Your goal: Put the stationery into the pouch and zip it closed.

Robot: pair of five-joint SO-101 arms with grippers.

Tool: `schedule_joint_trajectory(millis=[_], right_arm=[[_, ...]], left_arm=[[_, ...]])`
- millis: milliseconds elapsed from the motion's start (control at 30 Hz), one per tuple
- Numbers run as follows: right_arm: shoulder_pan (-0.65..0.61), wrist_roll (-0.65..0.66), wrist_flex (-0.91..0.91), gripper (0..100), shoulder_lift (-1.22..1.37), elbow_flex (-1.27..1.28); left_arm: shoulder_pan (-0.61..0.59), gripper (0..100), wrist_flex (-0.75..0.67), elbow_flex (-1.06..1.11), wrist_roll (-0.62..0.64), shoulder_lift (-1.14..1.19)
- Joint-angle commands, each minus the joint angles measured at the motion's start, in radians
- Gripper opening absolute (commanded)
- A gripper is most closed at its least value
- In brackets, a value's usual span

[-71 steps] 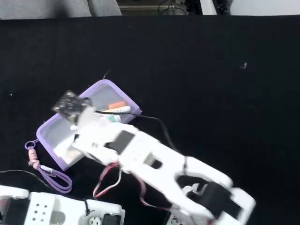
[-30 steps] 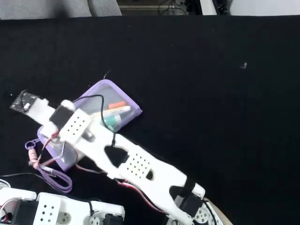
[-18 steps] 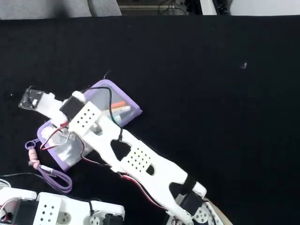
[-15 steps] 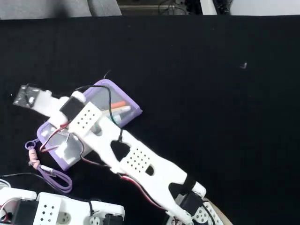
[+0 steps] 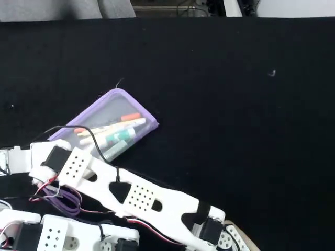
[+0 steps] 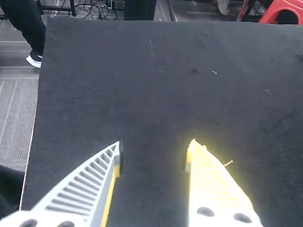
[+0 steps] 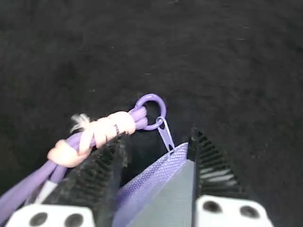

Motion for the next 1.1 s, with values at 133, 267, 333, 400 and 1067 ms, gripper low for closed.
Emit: schedule_joint_trajectory(millis=[133,267,333,400,1067], right_arm=[[-0.014,0.032,-0.028,20.4,-0.016,-0.044],[0.0,0.043,-0.028,20.4,0.007,-0.007],[0.014,0.091,-0.014,20.4,0.013,0.007],[0.02,0.14,0.031,20.4,0.013,-0.008],[0.341,0.276,0.433,20.4,0.013,-0.054]], left_arm=[[-0.002,23,0.005,-0.005,0.014,-0.006],[-0.002,23,0.005,-0.005,0.014,-0.008],[-0.004,23,0.005,-0.005,0.009,-0.008],[-0.004,23,0.005,-0.005,0.008,-0.008],[-0.002,23,-0.005,0.016,0.006,-0.006]])
